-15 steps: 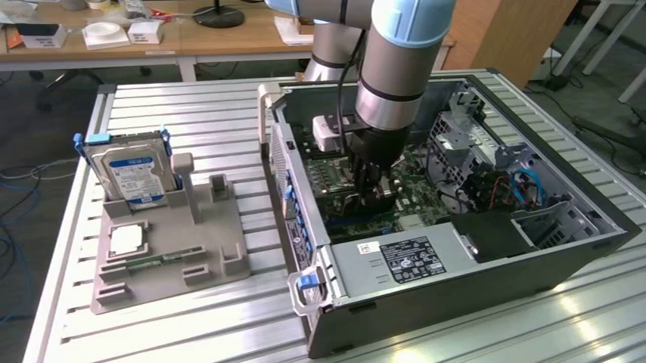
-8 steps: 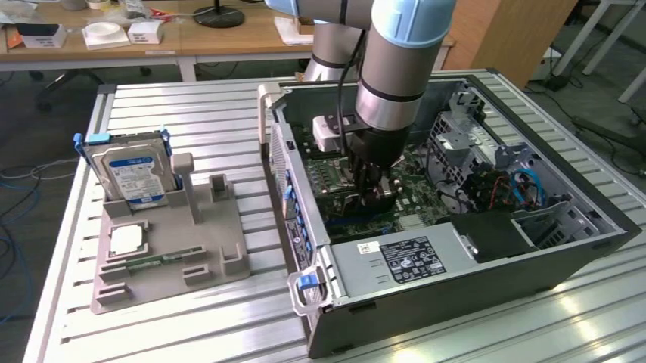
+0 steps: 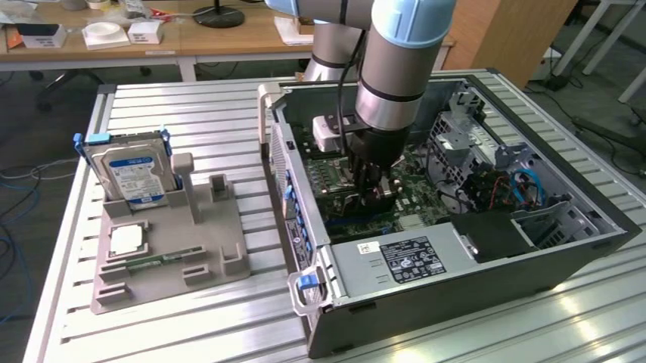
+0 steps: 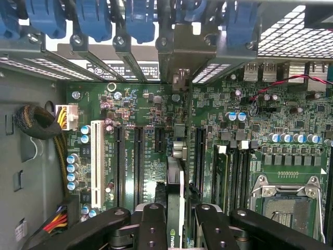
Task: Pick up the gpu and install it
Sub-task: 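Insert the gpu into the slot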
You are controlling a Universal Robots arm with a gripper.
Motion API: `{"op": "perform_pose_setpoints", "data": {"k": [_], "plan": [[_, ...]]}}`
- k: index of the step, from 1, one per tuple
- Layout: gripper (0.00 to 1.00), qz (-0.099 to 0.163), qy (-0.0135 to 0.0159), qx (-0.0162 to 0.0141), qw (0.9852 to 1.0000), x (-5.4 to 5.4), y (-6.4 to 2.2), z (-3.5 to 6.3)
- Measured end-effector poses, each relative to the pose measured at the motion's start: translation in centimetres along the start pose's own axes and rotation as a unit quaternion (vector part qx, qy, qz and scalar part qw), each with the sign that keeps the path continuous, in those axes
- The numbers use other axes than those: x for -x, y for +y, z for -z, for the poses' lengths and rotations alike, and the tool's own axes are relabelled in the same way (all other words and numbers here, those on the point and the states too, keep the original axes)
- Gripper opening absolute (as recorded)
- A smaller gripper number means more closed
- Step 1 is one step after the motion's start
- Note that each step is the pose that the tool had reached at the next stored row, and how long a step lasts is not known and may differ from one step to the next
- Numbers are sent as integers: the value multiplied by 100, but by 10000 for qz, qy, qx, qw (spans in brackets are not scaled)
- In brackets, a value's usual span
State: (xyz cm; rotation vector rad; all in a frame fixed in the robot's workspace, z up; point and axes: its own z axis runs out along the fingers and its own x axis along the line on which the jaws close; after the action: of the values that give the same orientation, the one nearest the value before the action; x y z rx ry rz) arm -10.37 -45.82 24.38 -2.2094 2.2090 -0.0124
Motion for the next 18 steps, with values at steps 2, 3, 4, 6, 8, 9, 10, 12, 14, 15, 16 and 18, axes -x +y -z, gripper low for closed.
{"op": "perform_pose_setpoints", "data": {"k": [2,3,4,6,8,9,10,12,14,15,16,18], "plan": [[26,0,0,2,10000,0,1,-28],[26,0,0,1,10000,0,1,-29],[26,0,0,0,10000,0,0,-30],[26,0,-1,0,10000,0,0,-30],[26,0,-1,-1,10000,0,0,-30],[26,0,-1,0,10000,0,0,-30],[26,0,-1,0,10000,0,0,-30],[26,0,-1,-1,10000,0,0,-31],[26,-1,-1,-1,10000,1,2,-31],[26,0,-1,-2,10000,1,5,-31],[26,0,-1,-2,10000,1,9,-31],[26,1,-1,-1,10000,0,11,-31]]}}
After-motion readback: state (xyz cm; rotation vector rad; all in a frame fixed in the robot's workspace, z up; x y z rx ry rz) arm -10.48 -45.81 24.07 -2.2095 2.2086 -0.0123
